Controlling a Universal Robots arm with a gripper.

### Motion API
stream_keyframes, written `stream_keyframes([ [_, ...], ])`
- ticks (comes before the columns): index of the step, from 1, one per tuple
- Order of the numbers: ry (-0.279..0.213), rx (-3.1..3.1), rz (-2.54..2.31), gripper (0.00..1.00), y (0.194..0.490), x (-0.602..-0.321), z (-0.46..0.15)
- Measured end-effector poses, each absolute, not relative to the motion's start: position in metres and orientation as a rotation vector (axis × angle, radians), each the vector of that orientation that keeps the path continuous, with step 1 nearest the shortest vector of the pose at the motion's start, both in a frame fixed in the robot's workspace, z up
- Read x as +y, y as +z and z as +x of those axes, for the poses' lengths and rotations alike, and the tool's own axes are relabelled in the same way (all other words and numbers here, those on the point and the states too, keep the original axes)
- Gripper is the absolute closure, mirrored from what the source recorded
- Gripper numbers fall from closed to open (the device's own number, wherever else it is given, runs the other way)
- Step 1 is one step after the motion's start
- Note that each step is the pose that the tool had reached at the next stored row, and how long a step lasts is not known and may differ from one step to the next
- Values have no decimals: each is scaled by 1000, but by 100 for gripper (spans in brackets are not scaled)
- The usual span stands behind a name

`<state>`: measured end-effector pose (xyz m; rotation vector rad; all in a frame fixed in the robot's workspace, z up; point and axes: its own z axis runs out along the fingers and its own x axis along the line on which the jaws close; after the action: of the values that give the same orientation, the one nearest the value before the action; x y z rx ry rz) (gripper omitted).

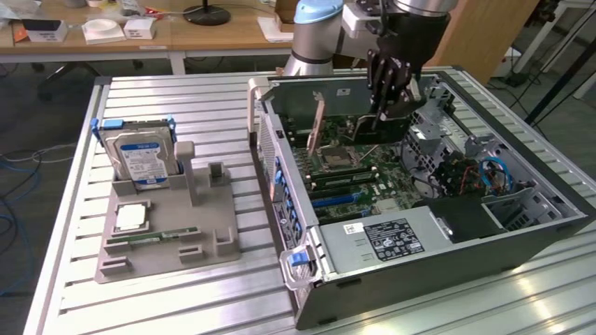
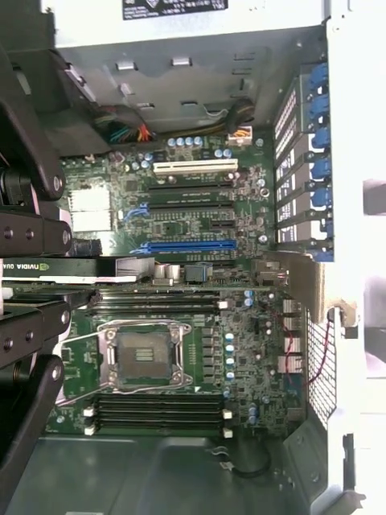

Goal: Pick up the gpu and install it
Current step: 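Insert the gpu into the slot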

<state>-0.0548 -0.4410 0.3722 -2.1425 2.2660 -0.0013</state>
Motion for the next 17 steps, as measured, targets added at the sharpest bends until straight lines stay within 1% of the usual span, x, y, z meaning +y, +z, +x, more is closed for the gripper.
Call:
stream_keyframes([
  [7, -2, 2269, -2139, 74, 359, -442, -56],
  [13, 0, 2269, -2138, 74, 349, -455, -56],
  [17, 0, 2269, -2138, 74, 347, -456, -56],
])
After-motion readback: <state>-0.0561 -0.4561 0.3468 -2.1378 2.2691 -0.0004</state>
